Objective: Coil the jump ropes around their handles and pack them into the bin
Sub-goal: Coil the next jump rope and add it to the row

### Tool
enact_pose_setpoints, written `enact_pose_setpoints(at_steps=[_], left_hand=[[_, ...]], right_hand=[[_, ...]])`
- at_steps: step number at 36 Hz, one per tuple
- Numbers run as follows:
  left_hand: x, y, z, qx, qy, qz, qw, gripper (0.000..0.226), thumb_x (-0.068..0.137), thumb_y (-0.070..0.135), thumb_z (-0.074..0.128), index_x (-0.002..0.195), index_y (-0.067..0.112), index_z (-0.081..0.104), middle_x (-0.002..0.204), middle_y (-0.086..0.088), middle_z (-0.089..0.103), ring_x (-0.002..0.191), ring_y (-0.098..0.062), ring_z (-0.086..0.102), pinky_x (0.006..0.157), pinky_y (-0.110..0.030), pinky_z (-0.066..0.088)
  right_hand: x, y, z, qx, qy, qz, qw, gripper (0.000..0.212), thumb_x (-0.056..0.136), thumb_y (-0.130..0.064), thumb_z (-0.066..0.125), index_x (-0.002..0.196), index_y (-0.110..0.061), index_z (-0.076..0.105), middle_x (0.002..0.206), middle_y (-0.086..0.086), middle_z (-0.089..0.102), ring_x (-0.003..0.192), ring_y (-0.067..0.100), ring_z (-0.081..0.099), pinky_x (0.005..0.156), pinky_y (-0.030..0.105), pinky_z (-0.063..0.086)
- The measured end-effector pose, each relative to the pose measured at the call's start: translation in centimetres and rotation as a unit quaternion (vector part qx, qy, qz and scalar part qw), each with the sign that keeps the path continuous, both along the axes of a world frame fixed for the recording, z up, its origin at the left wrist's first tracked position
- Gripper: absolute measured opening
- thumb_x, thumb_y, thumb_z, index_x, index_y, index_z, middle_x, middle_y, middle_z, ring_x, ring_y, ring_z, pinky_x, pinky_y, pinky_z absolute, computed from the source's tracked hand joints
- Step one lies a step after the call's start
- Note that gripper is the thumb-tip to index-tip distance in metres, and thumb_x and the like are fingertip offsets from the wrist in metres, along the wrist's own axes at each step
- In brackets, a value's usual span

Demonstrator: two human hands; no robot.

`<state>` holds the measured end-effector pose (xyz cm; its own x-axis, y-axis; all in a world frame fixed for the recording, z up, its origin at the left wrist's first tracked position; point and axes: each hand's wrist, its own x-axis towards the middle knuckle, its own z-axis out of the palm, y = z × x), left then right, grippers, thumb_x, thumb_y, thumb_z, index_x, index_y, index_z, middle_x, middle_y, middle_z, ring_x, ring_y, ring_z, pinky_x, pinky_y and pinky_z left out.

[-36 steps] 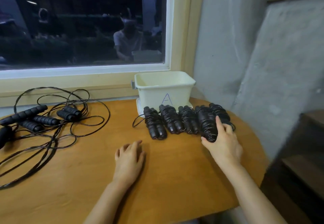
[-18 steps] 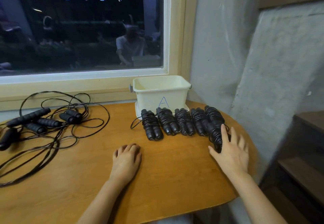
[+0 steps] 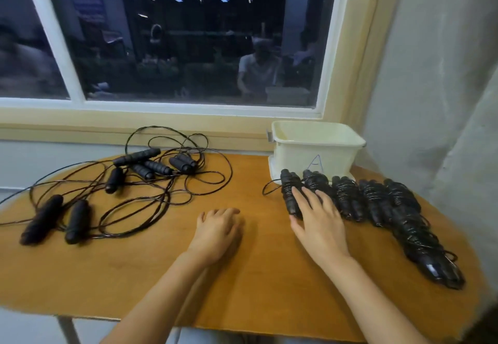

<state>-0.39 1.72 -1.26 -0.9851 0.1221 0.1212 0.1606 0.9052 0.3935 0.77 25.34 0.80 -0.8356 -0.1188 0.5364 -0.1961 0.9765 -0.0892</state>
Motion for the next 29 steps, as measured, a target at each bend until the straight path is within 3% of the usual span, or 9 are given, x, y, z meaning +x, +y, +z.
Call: enact_pose_setpoints(at_steps=[11,19,26,29], left_hand=[[-1.5,-10.9,0.3,-0.023,0.003,0.087,0.996,0.038,0.104,0.046,0.034,0.14,0.037,0.041,0.145,0.01,0.046,0.139,-0.015,0.033,0.118,-0.043,0.018],[-10.1,-15.0,1.1,-0.09,0.011,0.108,0.99,0.048,0.099,0.038,0.049,0.145,0.032,0.038,0.151,0.006,0.041,0.139,-0.021,0.033,0.116,-0.044,0.024],[-19.8,-15.5,1.0,-0.161,-0.007,0.107,0.981,0.069,0.1,0.038,0.05,0.157,0.021,0.015,0.163,-0.008,0.018,0.149,-0.03,0.018,0.122,-0.045,0.01],[-22.1,-15.7,0.3,-0.194,-0.025,0.11,0.974,0.074,0.097,0.045,0.052,0.157,0.023,0.013,0.163,-0.011,0.018,0.147,-0.035,0.022,0.121,-0.048,0.013]], right_hand=[[-6.1,-14.2,-1.7,0.035,-0.087,0.179,0.979,0.057,0.091,-0.032,0.067,0.144,-0.023,0.049,0.141,0.003,0.056,0.132,0.03,0.049,0.095,0.044,0.051],[-15.3,-20.0,-0.9,0.051,-0.124,0.218,0.967,0.054,0.102,-0.03,0.047,0.154,-0.026,0.03,0.156,0.001,0.036,0.144,0.026,0.028,0.107,0.039,0.038],[-24.1,-23.5,-1.2,0.054,-0.159,0.204,0.964,0.06,0.102,-0.03,0.049,0.155,-0.026,0.022,0.156,0.002,0.035,0.144,0.026,0.026,0.109,0.038,0.039],[-26.8,-24.4,-1.9,0.058,-0.188,0.21,0.958,0.065,0.102,-0.033,0.047,0.157,-0.028,0.012,0.157,0.003,0.035,0.147,0.029,0.021,0.112,0.041,0.033]])
